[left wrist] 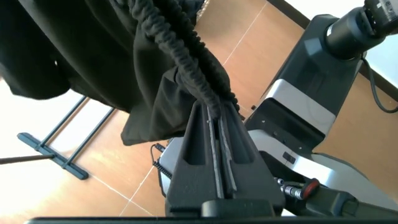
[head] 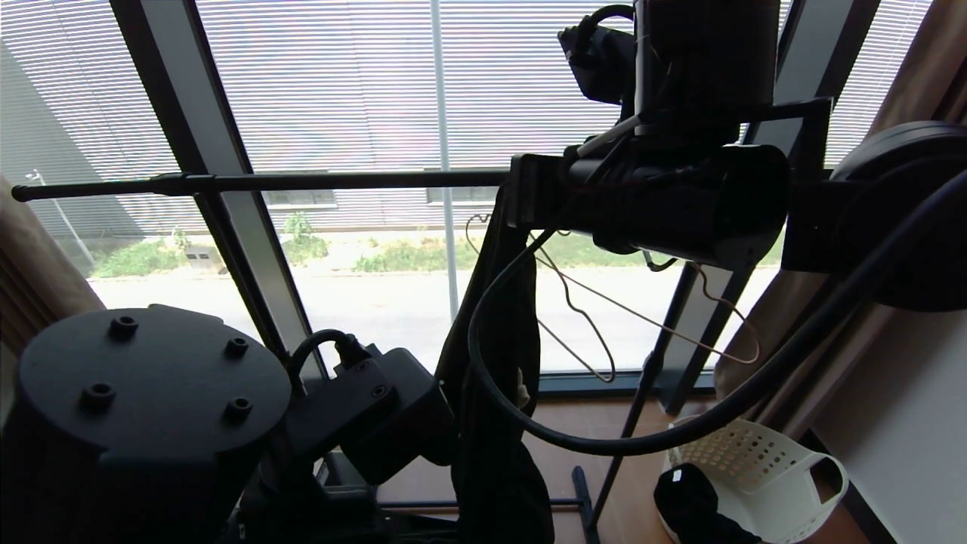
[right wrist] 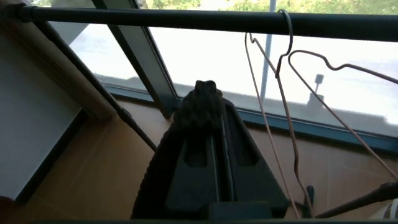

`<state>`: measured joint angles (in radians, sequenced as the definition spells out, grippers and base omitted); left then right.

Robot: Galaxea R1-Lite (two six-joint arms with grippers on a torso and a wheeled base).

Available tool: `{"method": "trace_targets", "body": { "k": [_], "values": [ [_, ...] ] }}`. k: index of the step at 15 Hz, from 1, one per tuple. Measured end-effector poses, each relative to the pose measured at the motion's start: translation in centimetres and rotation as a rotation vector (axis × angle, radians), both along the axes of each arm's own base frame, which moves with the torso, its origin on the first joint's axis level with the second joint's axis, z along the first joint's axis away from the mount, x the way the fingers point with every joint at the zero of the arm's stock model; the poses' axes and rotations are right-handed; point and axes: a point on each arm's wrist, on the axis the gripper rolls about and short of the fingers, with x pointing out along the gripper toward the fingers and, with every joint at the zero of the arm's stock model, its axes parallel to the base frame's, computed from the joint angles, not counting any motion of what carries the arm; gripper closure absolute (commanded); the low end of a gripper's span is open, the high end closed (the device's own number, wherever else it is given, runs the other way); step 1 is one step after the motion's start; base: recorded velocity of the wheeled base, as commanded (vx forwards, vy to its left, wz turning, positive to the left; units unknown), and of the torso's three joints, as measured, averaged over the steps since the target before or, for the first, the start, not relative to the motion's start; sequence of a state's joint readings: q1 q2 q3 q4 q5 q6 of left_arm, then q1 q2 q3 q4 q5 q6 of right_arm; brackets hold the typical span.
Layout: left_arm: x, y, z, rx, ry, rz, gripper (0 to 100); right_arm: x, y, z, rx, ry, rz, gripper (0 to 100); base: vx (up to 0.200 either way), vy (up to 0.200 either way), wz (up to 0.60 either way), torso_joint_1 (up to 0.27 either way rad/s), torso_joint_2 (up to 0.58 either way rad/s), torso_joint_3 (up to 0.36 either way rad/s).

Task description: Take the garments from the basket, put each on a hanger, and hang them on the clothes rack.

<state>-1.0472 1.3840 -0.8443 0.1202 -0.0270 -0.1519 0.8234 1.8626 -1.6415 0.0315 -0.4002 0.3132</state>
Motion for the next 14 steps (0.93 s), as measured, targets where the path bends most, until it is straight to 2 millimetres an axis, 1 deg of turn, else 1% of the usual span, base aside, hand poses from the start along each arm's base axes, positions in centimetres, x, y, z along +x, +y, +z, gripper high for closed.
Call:
{"method": "trace_targets", "body": {
  "k": [3,5,7,9,11,14],
  "values": [
    [0.1,1.2,0.1,-0.016,-0.001,0.037,100,0.0,-1.2,0.0,0.012,0.012,-0.040,100,0.000,0.000,0.00,0.000,0.00,0.000],
    [0.4,2.3,0.4,-0.029,-0.008,0.078,100,-0.8,-2.3,-0.4,-0.004,0.027,-0.055,100,0.000,0.000,0.00,0.000,0.00,0.000],
    [0.9,3.2,1.0,-0.054,-0.026,0.130,100,-2.4,-3.8,-1.0,-0.028,0.048,-0.059,100,0.000,0.000,0.00,0.000,0.00,0.000],
    [1.4,3.8,1.7,-0.082,-0.047,0.166,100,-4.3,-5.6,-1.3,-0.043,0.059,-0.055,100,0.000,0.000,0.00,0.000,0.00,0.000],
    [2.0,4.1,2.7,-0.110,-0.070,0.200,100,-6.2,-7.4,-1.6,-0.061,0.066,-0.048,100,0.000,0.000,0.00,0.000,0.00,0.000],
    [3.0,4.0,3.8,-0.136,-0.092,0.234,100,-9.0,-9.7,-2.4,-0.093,0.071,-0.024,100,0.000,0.000,0.00,0.000,0.00,0.000]
  ]
}}
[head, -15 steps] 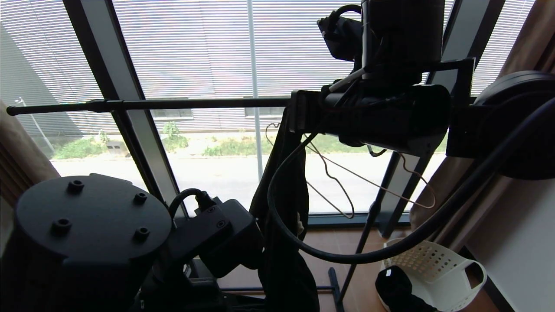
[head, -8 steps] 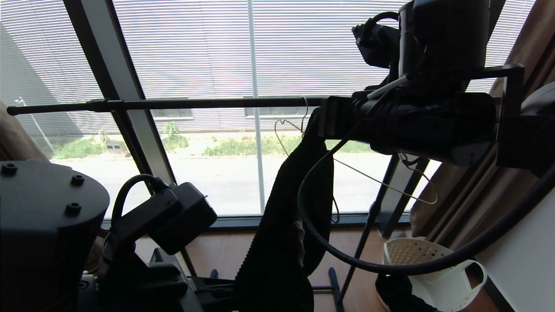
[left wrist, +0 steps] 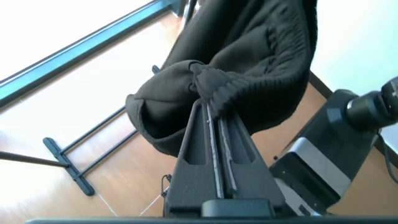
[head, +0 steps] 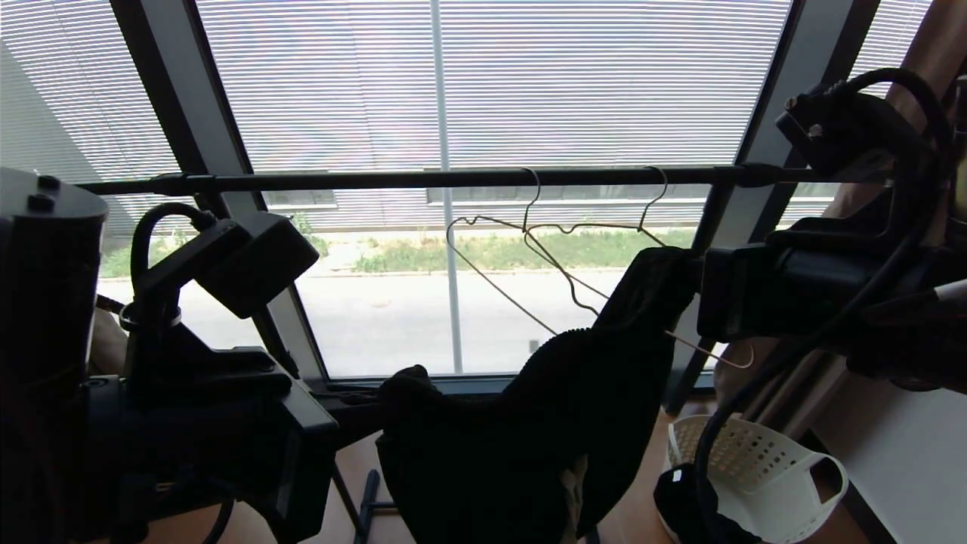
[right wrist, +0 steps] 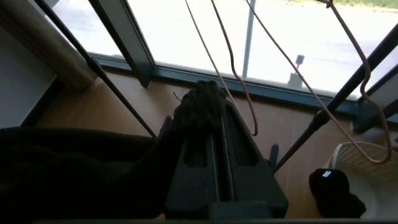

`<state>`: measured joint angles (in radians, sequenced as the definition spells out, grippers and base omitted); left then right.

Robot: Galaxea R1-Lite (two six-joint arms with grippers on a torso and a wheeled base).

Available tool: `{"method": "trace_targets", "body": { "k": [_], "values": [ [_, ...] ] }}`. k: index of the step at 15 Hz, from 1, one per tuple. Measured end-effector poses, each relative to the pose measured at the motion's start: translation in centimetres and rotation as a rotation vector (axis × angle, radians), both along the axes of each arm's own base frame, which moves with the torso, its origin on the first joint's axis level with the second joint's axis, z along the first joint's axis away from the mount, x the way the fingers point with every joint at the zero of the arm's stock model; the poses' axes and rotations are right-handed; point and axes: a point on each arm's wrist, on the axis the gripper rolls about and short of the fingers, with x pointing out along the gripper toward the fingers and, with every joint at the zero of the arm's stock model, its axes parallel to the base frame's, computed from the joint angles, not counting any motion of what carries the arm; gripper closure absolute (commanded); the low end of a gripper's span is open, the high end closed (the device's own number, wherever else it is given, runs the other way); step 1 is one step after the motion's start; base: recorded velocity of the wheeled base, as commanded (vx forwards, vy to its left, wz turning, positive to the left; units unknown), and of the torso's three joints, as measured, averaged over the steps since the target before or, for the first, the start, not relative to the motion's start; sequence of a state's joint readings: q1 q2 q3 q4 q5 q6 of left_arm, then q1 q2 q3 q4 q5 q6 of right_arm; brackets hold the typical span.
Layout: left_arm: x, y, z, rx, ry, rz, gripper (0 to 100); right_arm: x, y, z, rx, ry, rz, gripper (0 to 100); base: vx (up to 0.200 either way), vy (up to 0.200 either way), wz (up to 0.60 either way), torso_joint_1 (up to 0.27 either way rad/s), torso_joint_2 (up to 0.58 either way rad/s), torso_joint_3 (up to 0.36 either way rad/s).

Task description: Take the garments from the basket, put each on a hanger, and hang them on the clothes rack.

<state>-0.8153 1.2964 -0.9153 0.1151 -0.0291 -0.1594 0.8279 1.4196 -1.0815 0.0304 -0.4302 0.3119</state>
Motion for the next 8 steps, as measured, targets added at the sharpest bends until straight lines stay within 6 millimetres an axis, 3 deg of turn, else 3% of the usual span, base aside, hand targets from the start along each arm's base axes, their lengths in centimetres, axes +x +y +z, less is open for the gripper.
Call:
{"method": "trace_targets", "body": {
  "k": [4,8],
  "values": [
    [2.3,-0.7,0.9,-0.008,-0.009,0.052,100,-2.5,-2.2,-1.1,-0.008,0.005,0.026,100,0.000,0.000,0.00,0.000,0.00,0.000],
    [5.0,-1.8,1.5,-0.011,-0.015,0.095,100,-3.3,-3.0,-2.2,-0.004,0.018,0.037,100,0.000,0.000,0.00,0.000,0.00,0.000]
  ]
}}
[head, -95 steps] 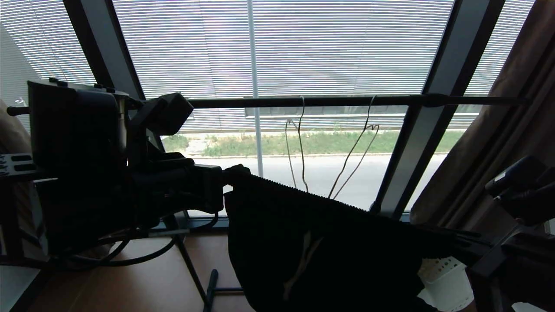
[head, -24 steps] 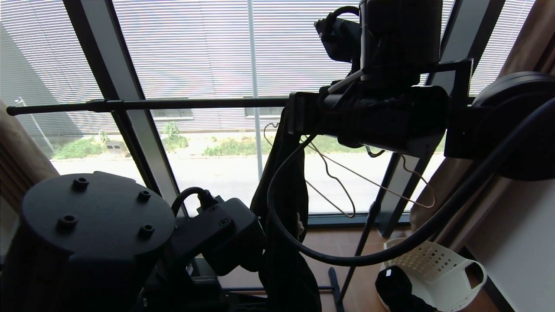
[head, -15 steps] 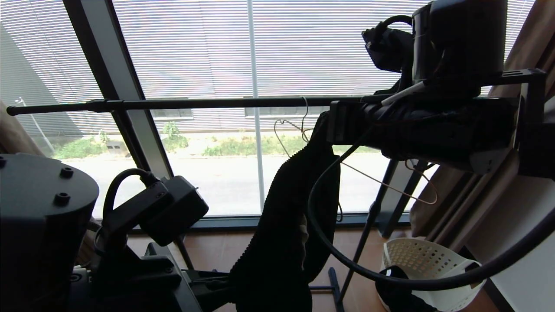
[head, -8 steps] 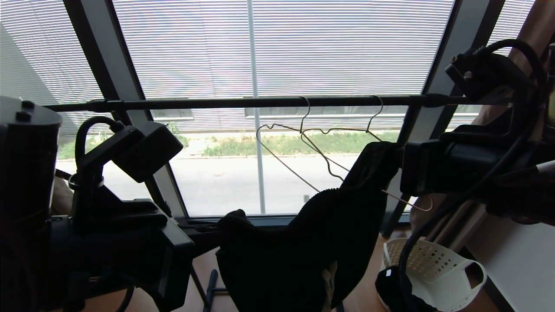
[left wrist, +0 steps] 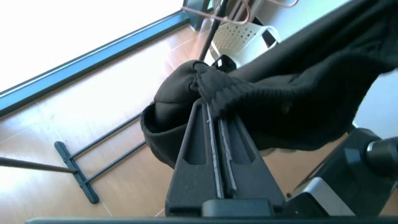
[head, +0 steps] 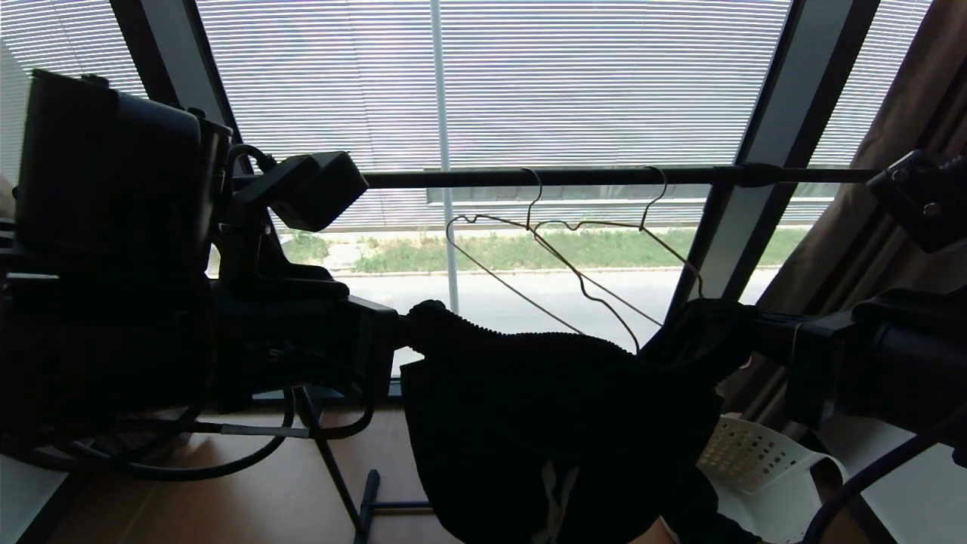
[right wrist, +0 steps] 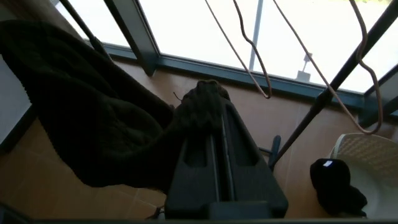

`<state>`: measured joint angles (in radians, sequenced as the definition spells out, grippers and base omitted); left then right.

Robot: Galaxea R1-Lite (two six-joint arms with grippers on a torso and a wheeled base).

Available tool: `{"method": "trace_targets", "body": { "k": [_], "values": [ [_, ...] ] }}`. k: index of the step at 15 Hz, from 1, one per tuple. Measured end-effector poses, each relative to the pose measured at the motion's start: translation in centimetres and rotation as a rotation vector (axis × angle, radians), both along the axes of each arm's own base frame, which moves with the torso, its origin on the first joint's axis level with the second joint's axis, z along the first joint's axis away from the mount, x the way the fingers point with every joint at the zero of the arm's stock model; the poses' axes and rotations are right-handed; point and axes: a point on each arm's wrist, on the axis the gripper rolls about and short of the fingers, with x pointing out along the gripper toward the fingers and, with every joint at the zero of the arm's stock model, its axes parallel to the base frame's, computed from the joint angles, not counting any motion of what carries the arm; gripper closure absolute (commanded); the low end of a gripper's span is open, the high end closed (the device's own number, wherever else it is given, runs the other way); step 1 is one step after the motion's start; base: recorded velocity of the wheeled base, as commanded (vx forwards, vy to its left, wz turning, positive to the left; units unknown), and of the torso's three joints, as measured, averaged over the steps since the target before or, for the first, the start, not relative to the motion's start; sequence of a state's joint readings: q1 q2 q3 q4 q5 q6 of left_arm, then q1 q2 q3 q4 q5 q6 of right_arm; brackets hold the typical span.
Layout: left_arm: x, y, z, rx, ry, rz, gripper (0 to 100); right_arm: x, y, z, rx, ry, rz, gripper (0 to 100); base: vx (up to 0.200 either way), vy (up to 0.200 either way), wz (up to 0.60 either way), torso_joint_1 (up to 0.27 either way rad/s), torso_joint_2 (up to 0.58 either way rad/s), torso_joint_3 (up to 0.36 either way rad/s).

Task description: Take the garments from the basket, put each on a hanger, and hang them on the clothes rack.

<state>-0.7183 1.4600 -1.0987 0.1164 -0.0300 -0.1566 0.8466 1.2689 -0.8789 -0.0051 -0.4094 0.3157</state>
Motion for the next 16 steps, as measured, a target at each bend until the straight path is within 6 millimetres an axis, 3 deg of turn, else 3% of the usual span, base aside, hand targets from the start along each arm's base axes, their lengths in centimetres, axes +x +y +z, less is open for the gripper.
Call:
{"method": "trace_targets", "body": {
  "k": [7,16],
  "values": [
    [2.2,-1.7,1.3,-0.002,-0.048,-0.006,100,0.7,0.7,-3.6,-0.053,0.048,0.004,100,0.000,0.000,0.00,0.000,0.00,0.000],
    [2.4,-1.9,1.7,-0.003,-0.060,-0.009,100,0.7,0.6,-4.9,-0.091,0.081,-0.003,100,0.000,0.000,0.00,0.000,0.00,0.000]
  ]
}}
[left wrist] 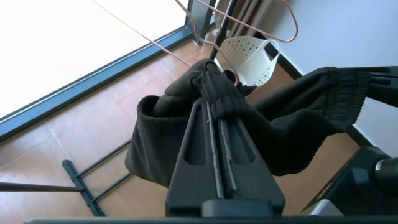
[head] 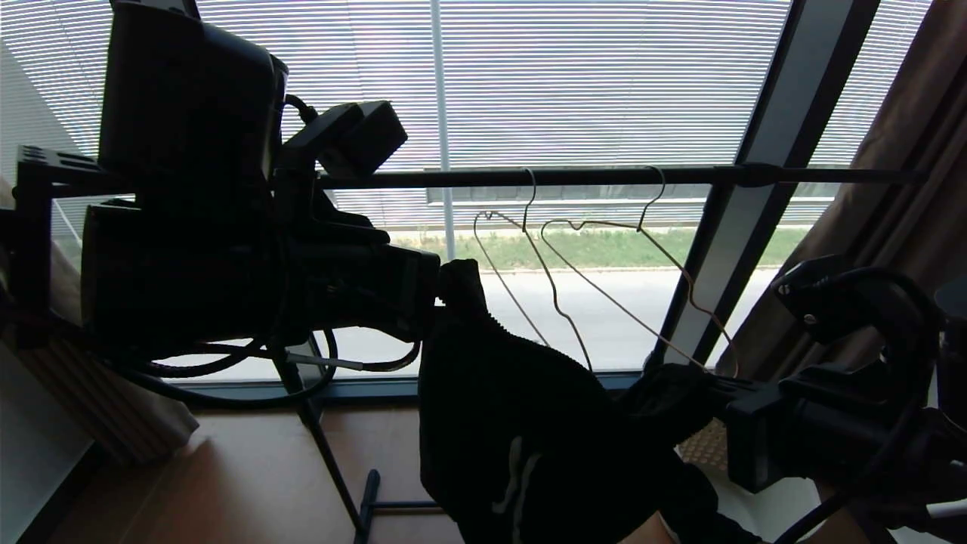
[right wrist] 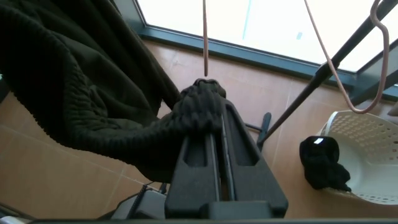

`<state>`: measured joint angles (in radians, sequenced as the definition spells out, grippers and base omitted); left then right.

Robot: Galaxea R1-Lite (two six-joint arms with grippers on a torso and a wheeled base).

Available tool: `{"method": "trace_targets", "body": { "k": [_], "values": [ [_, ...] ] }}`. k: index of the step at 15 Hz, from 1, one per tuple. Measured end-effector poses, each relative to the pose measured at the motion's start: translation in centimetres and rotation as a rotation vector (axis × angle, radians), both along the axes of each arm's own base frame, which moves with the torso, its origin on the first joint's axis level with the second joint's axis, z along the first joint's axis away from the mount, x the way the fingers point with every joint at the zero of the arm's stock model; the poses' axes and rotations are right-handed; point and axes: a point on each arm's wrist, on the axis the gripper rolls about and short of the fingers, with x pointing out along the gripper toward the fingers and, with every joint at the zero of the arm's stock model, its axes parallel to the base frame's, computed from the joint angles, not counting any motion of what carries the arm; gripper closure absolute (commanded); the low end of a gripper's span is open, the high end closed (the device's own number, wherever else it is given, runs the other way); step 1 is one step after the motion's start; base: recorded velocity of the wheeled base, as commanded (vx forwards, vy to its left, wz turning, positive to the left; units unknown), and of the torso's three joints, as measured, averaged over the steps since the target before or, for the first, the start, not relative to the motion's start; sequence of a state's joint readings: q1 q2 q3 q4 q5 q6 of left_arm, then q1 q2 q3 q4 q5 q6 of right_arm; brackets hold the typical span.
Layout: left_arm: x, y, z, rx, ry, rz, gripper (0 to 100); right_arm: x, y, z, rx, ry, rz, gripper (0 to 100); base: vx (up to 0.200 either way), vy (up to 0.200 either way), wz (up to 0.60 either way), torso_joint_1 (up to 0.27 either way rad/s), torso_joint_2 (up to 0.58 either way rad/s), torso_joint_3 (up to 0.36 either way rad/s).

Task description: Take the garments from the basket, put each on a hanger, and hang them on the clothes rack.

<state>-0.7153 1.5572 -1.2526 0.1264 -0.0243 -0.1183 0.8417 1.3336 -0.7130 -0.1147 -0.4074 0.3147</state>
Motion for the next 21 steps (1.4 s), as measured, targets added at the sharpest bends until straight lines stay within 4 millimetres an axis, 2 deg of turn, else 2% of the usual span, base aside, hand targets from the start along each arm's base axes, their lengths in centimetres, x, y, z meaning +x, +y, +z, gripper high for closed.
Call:
{"method": "trace_targets", "body": {
  "k": [4,5,10,14,17,19,21],
  "values": [
    [0.2,-0.1,0.9,0.005,-0.024,-0.008,100,-0.2,-0.2,-0.6,-0.012,0.014,0.000,100,0.000,0.000,0.00,0.000,0.00,0.000],
    [0.2,-0.2,1.0,0.003,-0.025,-0.008,100,-0.3,-0.3,-0.7,-0.015,0.017,0.000,0,0.000,0.000,0.00,0.000,0.00,0.000],
    [0.9,-0.9,1.7,-0.013,-0.046,-0.004,100,-1.4,-0.9,-3.5,-0.095,0.055,0.072,0,0.000,0.000,0.00,0.000,0.00,0.000],
    [1.3,-1.7,1.9,-0.009,-0.058,0.021,100,-2.6,-0.9,-5.1,-0.137,-0.008,0.275,0,0.000,0.000,0.00,0.000,0.00,0.000],
    [1.8,-2.0,1.3,0.018,-0.059,0.068,100,-2.8,-1.1,-4.9,-0.164,-0.072,0.465,0,0.000,0.000,0.00,0.000,0.00,0.000],
    [1.9,-2.1,1.2,0.022,-0.057,0.072,100,-2.4,-1.1,-4.1,-0.129,-0.122,0.503,0,0.000,0.000,0.00,0.000,0.00,0.000],
    [1.9,-2.2,1.0,0.026,-0.053,0.071,100,-1.6,-0.6,-2.5,-0.089,-0.176,0.510,0,0.000,0.000,0.00,0.000,0.00,0.000]
  ]
}}
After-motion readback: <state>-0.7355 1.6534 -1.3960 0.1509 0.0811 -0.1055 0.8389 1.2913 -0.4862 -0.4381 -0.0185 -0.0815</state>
